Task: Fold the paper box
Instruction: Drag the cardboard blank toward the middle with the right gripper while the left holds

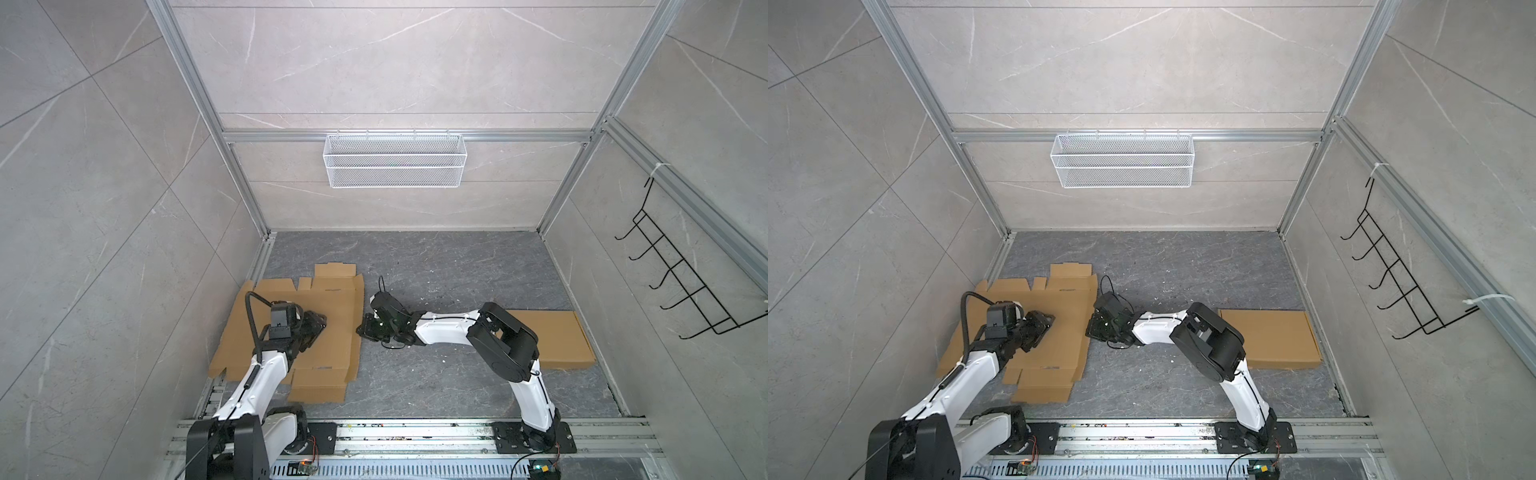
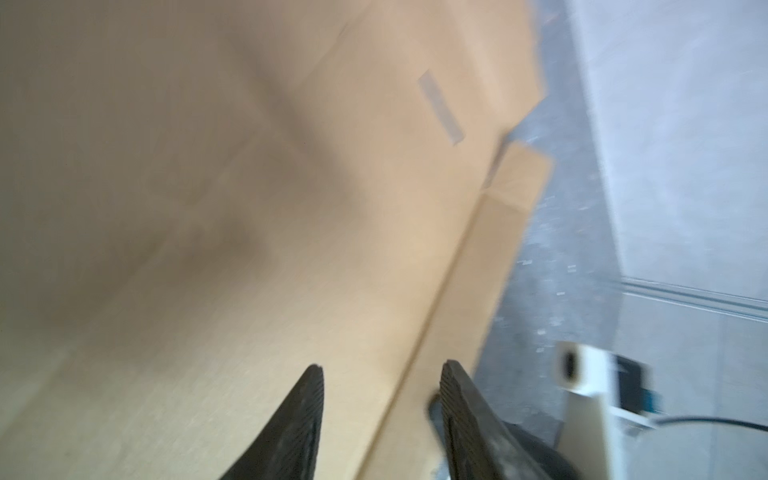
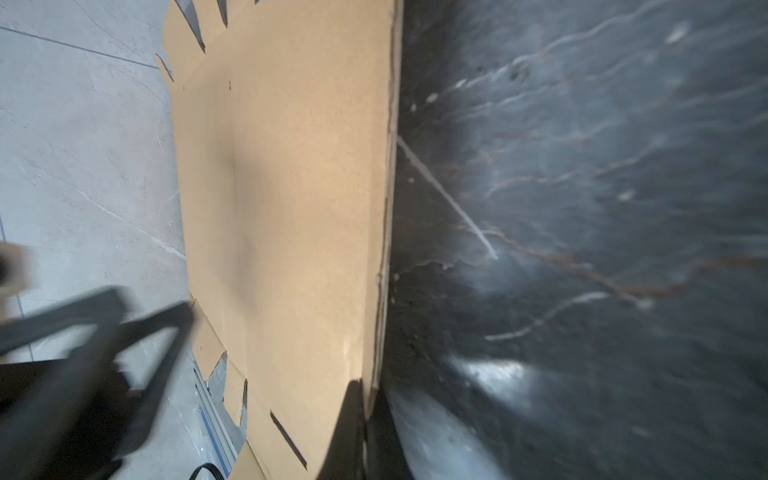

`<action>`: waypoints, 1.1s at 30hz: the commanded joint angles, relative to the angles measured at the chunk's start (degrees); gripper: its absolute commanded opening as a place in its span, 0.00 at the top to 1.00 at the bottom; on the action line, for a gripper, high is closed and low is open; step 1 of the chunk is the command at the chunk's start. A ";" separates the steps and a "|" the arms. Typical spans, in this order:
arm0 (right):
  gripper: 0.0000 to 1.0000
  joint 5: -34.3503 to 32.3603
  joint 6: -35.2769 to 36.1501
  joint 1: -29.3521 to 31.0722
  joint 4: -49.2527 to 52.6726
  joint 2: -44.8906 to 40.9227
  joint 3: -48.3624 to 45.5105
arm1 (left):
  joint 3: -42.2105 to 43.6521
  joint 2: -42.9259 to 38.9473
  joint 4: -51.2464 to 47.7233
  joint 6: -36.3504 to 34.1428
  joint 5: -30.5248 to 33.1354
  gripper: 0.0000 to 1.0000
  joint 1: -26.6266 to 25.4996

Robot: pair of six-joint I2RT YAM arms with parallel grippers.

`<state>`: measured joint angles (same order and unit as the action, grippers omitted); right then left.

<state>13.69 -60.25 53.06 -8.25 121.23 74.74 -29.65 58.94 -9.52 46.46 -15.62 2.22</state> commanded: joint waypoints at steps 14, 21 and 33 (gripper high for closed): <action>1.00 -2.05 48.90 -16.11 67.40 -15.11 18.55 | -24.10 1.18 -11.79 -20.45 -15.00 0.48 -0.58; 1.00 -32.39 71.57 -17.15 86.50 -10.72 33.48 | -30.85 6.96 -9.99 -32.23 -11.93 0.47 -5.74; 1.00 -42.56 84.16 -12.38 84.05 -1.82 50.36 | -30.79 9.02 -7.62 -26.27 -12.48 0.47 -10.22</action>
<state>-26.39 19.77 38.76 75.37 116.60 124.46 -60.82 69.41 -19.57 19.46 -28.21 -7.60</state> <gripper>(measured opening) 0.049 0.525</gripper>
